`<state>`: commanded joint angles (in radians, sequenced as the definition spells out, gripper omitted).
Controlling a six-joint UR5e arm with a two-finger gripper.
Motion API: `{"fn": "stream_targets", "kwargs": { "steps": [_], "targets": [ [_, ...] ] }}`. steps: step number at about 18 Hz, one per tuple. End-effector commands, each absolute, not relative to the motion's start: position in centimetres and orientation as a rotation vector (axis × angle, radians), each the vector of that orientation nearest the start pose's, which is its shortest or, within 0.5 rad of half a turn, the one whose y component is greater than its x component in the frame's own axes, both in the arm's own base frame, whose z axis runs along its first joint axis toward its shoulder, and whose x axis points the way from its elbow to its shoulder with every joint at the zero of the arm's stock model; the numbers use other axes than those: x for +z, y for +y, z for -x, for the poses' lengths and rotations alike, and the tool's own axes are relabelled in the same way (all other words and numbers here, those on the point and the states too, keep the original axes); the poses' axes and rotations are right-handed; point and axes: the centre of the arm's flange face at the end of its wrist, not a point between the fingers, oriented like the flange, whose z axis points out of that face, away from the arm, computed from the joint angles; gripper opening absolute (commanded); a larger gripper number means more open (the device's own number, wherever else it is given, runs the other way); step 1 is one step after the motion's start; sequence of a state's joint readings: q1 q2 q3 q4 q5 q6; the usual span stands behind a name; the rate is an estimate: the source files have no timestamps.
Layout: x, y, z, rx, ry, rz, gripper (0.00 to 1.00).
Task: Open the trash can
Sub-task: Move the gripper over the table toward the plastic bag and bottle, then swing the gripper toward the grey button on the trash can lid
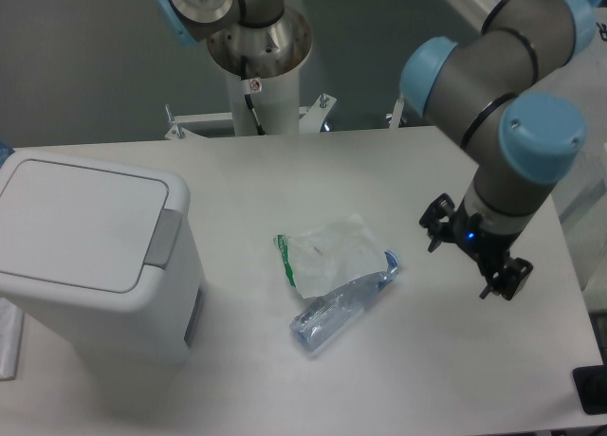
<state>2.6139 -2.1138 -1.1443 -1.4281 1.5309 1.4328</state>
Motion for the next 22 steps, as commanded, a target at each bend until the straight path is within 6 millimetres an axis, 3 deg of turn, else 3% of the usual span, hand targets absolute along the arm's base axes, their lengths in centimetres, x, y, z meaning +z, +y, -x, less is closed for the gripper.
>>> {"fn": "stream_targets", "kwargs": {
  "steps": [7, 12, 14, 18, 22],
  "targets": [
    [37.5, 49.9, 52.1, -0.029, 0.554, 3.024, 1.0],
    [38.1, 52.6, 50.0, -0.084, 0.229, 2.929, 1.0],
    [37.4, 54.3, 48.6, -0.087, 0.127, 2.884, 1.0],
    [38.0, 56.5, 47.2, -0.245, -0.204, 2.734, 1.0],
    [38.6, 58.7, 44.4, -0.343, -0.261, 2.673, 1.0]
  ]
}}
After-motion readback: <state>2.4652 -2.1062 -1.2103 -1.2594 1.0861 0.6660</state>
